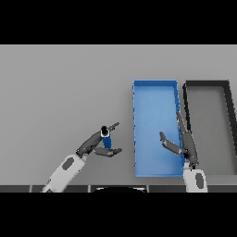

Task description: Pick up the blue pipe and place it into the blue bin.

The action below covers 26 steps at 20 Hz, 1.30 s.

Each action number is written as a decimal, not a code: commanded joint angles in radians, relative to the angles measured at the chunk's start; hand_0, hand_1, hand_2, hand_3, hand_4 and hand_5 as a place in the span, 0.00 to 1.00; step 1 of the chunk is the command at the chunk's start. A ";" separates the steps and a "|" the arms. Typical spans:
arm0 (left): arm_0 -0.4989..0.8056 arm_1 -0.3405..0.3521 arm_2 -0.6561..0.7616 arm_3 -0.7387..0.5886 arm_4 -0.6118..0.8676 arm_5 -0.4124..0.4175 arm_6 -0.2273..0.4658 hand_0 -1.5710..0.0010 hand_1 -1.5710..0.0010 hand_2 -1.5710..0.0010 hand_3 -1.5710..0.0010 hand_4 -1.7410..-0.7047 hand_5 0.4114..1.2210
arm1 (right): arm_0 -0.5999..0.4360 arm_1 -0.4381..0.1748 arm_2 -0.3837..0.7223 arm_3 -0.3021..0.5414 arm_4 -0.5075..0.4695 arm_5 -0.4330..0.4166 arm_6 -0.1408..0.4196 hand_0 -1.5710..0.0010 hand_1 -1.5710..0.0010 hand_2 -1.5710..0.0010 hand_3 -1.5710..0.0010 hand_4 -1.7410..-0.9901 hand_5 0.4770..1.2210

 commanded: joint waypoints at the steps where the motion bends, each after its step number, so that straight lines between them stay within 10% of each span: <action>1: 0.001 -0.014 0.010 0.005 0.017 0.002 -0.008 1.00 0.97 0.90 0.92 0.54 0.17 | -0.002 -0.004 -0.003 0.005 0.001 0.000 -0.008 1.00 1.00 1.00 1.00 0.70 0.24; 3: 0.001 -0.047 0.025 0.025 0.053 -0.003 -0.018 0.92 0.80 0.69 0.66 0.44 0.40 | 0.001 0.000 -0.001 0.004 -0.001 0.002 -0.006 1.00 1.00 1.00 1.00 0.69 0.24; 5: 0.018 -0.049 0.029 0.019 0.060 0.002 -0.039 0.62 0.52 0.45 0.42 0.29 0.62 | 0.003 -0.002 -0.004 -0.003 -0.003 -0.002 -0.006 1.00 1.00 1.00 1.00 0.69 0.24; 10: 0.024 -0.063 -0.013 -0.012 0.032 0.033 -0.033 0.20 0.17 0.15 0.15 0.20 0.87 | -0.020 0.003 -0.005 0.002 -0.022 0.011 0.026 1.00 1.00 1.00 1.00 0.69 0.23; 19: -0.004 -0.095 0.010 -0.128 0.024 0.042 -0.087 0.03 0.02 0.02 0.02 0.26 0.98 | -0.027 0.007 -0.003 0.023 -0.018 0.012 0.022 1.00 1.00 1.00 1.00 0.69 0.22; 26: -0.062 -0.115 0.006 -0.243 0.031 -0.004 0.018 0.01 0.00 0.00 0.00 0.26 1.00 | -0.012 -0.008 -0.004 0.012 0.004 0.005 0.015 1.00 1.00 1.00 1.00 0.77 0.22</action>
